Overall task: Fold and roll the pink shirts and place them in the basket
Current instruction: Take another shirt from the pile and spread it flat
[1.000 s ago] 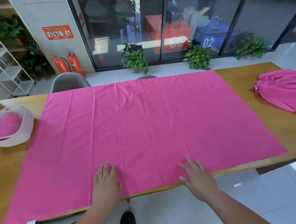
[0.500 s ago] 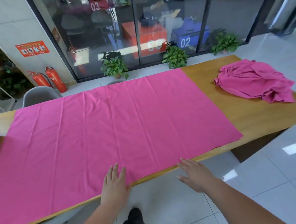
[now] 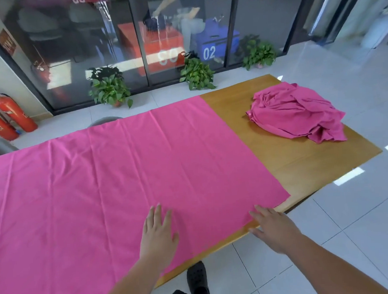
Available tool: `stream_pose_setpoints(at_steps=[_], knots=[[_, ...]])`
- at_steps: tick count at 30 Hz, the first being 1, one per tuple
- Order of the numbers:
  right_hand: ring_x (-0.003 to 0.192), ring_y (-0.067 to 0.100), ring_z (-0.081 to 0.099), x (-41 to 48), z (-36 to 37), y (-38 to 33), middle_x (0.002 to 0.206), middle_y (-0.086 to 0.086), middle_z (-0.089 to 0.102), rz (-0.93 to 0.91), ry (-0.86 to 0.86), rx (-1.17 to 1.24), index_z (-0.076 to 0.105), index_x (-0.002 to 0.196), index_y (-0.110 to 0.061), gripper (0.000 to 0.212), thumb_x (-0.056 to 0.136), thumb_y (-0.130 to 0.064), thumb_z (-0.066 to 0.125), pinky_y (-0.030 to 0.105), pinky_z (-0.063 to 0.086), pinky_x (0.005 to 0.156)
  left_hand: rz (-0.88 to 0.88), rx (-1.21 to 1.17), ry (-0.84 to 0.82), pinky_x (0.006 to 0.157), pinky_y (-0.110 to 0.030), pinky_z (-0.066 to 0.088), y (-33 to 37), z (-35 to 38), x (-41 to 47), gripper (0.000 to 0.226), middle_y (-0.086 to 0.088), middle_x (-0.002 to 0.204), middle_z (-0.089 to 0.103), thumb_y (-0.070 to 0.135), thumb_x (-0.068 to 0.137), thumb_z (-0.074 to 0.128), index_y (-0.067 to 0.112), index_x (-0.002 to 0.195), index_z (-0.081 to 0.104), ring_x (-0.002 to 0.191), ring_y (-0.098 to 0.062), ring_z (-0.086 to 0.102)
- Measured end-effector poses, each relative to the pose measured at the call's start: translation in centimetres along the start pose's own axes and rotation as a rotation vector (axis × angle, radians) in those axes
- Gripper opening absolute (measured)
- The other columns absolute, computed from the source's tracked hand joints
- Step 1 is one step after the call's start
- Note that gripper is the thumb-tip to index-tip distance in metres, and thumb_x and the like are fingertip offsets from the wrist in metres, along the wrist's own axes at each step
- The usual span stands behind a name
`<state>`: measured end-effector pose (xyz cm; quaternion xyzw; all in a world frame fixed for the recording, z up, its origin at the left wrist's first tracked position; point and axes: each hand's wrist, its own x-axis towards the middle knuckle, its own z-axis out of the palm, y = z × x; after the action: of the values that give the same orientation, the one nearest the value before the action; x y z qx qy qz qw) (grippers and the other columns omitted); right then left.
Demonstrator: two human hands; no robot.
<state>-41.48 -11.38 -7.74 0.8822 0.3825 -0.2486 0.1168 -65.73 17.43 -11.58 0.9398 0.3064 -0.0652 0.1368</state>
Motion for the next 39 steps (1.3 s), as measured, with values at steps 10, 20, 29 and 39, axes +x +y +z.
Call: stream_pose_setpoints(at_steps=[10,20,29,39], knots=[[0.163,0.027,0.002,7.0,-4.0,5.1,0.176,-0.006,-0.013,0.001,-0.043,0.022,-0.001,0.168,-0.039,0.081,0.102,-0.074,0.03,0.053,0.023,0.129,0.151,0.017,-0.098,0.133,-0.049,0.001,7.6,0.1,9.8,0.072,-0.004,0.176,-0.019,0.047,0.11,0.038,0.029,0.17,0.002,0.162,-0.031,-0.017],[0.126,0.018,0.055,9.1,-6.7,9.4,0.144,-0.006,0.052,0.064,0.108,-0.072,0.054,0.143,-0.025,0.044,0.111,-0.049,0.034,0.037,0.054,0.094,0.064,0.079,-0.177,0.131,-0.059,0.005,12.8,1.6,10.4,0.079,-0.005,0.177,-0.011,0.052,0.107,0.046,0.03,0.169,0.003,0.162,-0.033,-0.012],[0.164,0.023,-0.002,10.9,-4.9,14.7,0.176,-0.004,-0.017,-0.322,0.083,-0.174,-0.005,0.169,-0.033,0.08,0.107,-0.061,0.038,0.047,0.023,0.127,-0.118,0.106,-0.244,0.13,-0.06,0.01,21.1,3.4,7.1,0.087,-0.002,0.176,-0.016,0.053,0.102,0.053,0.031,0.169,0.002,0.163,-0.033,-0.011],[0.163,0.023,-0.005,10.5,-3.8,20.6,0.176,-0.005,-0.017,-0.334,0.076,-0.112,-0.007,0.168,-0.034,0.086,0.104,-0.061,0.044,0.049,0.027,0.126,-0.295,0.045,-0.231,0.127,-0.06,0.019,27.3,4.6,4.4,0.091,0.0,0.176,-0.015,0.057,0.099,0.059,0.035,0.168,0.004,0.163,-0.031,-0.008]])
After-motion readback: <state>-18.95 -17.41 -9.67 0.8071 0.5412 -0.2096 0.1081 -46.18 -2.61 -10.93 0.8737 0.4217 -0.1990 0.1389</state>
